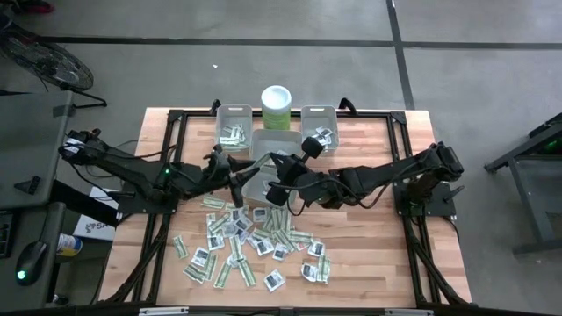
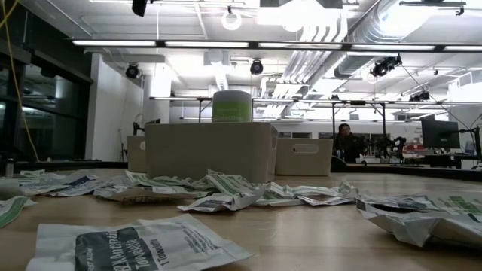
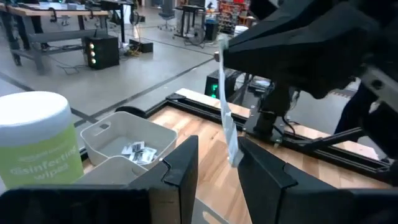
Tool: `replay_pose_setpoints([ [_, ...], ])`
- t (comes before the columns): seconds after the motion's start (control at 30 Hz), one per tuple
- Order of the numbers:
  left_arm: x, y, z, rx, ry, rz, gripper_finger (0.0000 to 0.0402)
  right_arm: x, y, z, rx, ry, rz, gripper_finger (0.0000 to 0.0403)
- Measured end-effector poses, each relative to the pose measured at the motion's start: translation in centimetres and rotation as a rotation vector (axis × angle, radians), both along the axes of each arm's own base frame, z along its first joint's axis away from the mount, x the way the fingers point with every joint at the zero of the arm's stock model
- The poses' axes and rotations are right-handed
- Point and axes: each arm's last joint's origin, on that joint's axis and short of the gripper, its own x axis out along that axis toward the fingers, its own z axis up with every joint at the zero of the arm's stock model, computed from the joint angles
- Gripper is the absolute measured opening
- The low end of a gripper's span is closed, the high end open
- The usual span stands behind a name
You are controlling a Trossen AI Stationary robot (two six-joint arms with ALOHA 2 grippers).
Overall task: Pick & Place First Aid Supplies
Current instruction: Put the bandage pack into the left bin
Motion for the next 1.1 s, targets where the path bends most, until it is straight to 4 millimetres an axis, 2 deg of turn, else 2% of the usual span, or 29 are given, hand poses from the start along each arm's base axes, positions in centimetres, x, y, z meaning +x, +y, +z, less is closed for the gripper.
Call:
replay_pose_setpoints([
  [0.33,0.17,0.46,0.00,-0.005,0.000,-0.017,0.0098,0.06,-0.06,0.02,0.006,-0.003,0.013,0.0000],
  [0.57,0.17,0.46,0.00,-0.005,0.000,-0.016,0.0009,0.07,-0.06,0.01,-0.009,0.012,0.022,0.0000],
  [0.93,0.16,0.47,-0.10,-0.001,0.011,-0.012,0.0002,0.12,0.03,-0.07,-0.025,0.046,0.076,0.0004],
  [1.1,0.09,0.57,-0.27,0.008,0.029,0.020,0.0001,0.04,-0.21,0.14,0.019,0.022,0.102,0.0051],
])
